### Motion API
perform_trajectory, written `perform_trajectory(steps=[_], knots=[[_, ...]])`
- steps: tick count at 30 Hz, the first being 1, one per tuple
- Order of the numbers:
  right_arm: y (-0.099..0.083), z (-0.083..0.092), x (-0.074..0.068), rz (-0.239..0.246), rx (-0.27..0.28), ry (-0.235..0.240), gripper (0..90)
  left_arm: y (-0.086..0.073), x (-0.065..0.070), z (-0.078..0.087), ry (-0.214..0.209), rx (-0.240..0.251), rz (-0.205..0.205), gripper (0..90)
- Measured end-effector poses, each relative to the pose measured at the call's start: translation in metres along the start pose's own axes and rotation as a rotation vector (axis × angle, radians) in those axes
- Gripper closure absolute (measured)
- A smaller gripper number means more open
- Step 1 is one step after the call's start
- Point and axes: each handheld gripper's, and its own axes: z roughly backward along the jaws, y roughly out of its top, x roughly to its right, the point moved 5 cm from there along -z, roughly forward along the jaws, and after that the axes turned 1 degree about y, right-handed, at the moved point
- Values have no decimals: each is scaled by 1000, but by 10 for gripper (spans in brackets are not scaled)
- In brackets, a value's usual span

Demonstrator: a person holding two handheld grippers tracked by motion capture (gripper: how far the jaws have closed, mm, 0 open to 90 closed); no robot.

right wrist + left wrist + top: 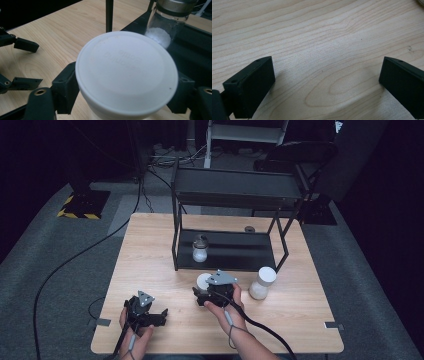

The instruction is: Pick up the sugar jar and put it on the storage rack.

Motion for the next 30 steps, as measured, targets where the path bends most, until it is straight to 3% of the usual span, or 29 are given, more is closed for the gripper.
perform_trajectory(steps=[2,19,30], knots=[[0,0,-1,10,-1,-7,333,0,0,0,0,0,-1,3],[4,1,3,6,-13,-2,341,0,0,0,0,0,0,3],[13,14,9,-9,8,-9,342,0,0,0,0,0,0,3]])
